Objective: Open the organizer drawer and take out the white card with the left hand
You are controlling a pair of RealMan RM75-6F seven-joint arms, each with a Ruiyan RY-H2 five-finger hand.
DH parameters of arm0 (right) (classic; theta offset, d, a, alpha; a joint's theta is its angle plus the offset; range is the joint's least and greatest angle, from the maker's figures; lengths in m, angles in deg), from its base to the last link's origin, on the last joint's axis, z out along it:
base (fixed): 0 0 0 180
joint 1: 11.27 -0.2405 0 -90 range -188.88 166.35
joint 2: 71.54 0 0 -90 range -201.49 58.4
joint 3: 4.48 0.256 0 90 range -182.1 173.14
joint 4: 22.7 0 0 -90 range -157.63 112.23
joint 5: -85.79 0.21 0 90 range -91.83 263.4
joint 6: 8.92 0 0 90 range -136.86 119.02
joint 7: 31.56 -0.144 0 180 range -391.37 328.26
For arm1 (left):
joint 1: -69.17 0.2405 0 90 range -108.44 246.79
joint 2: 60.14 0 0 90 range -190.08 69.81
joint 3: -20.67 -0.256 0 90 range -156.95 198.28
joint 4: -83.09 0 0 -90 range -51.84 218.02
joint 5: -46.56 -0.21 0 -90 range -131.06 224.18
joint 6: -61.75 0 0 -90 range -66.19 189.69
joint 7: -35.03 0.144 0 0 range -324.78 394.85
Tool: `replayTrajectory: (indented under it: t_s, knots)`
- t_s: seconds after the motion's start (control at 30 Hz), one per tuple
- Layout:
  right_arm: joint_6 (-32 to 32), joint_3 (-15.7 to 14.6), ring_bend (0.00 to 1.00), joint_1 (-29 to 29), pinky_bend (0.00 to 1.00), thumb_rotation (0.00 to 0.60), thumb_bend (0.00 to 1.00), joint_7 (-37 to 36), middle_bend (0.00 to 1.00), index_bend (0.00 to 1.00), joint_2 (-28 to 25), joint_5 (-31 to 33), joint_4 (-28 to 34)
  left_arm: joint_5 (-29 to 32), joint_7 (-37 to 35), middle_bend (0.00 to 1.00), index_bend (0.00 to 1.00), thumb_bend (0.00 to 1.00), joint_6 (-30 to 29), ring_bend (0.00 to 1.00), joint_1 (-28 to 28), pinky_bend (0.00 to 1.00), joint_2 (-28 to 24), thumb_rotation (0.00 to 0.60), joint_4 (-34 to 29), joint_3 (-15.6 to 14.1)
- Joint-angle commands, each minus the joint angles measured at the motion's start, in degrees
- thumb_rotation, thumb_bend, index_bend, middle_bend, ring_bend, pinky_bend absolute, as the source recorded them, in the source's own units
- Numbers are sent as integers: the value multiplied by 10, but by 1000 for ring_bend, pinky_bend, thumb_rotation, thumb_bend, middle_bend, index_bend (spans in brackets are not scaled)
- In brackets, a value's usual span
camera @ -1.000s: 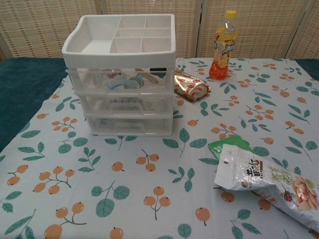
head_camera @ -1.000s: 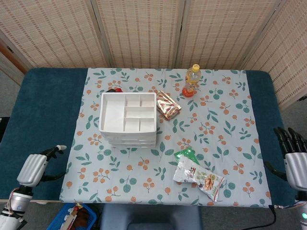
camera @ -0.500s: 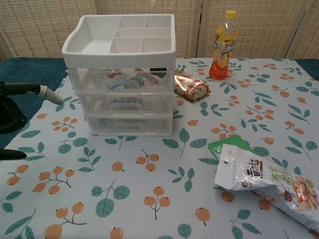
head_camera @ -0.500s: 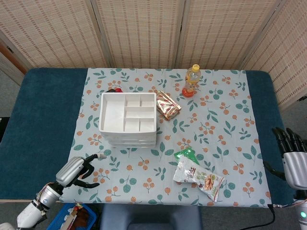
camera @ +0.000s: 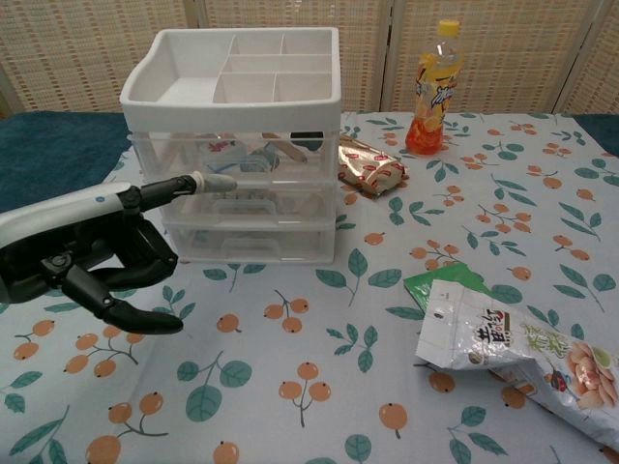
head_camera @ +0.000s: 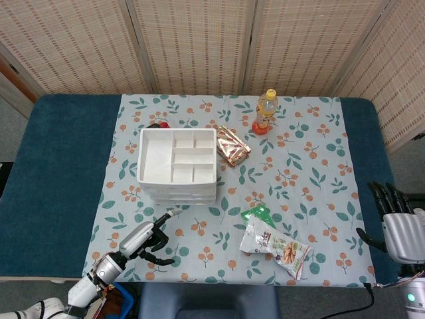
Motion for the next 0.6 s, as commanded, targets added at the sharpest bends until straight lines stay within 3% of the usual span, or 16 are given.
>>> replayTrajectory:
  t_s: [0.03,0.6]
  knots:
    - [1,0,0,-1,89,600,198,0,74,0,1,1,0,29,-1,910,44,90,-2,979,3,1000,35,600,6,7]
    - [2,4,0,-4,89,600,197,2,74,0,2,4,1,88,-38,910,14,90,-2,979,-2,1000,124,600,38,37]
